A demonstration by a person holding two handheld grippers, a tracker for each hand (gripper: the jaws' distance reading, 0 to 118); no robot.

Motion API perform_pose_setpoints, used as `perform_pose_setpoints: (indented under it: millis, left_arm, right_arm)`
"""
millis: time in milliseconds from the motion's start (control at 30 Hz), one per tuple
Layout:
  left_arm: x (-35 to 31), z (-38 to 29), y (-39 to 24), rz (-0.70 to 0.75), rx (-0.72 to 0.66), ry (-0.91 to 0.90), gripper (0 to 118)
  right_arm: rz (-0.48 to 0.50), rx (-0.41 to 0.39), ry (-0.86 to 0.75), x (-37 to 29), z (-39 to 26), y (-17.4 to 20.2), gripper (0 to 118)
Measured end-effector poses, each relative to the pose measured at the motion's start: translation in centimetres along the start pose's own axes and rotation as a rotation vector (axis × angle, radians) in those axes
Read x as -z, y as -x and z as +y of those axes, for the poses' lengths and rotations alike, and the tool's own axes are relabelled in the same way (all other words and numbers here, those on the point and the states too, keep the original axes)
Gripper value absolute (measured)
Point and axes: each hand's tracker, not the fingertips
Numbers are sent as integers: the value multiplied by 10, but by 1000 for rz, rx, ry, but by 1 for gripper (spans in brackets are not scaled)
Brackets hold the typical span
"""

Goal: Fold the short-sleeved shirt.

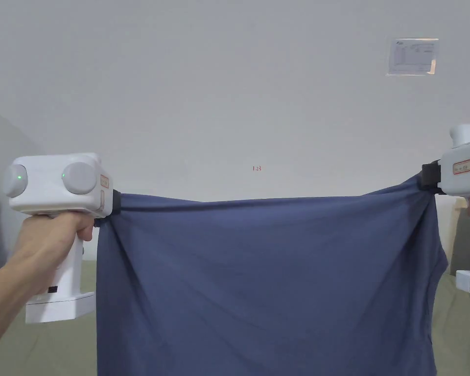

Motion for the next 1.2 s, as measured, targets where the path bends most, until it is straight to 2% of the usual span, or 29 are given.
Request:
perform_pose_setpoints:
  millis: [333,867,1200]
  left_arm:
    - [39,19,-14,50,46,-19,7]
    - [134,80,-69,115,78,-46,7]
    - [213,104,-88,156,92,-74,7]
  right_arm:
    - [-21,-24,-5,41,19,11,2]
    - [-85,-81,-8,173,86,14,2]
    - [-100,-74,-49,246,113,20,2]
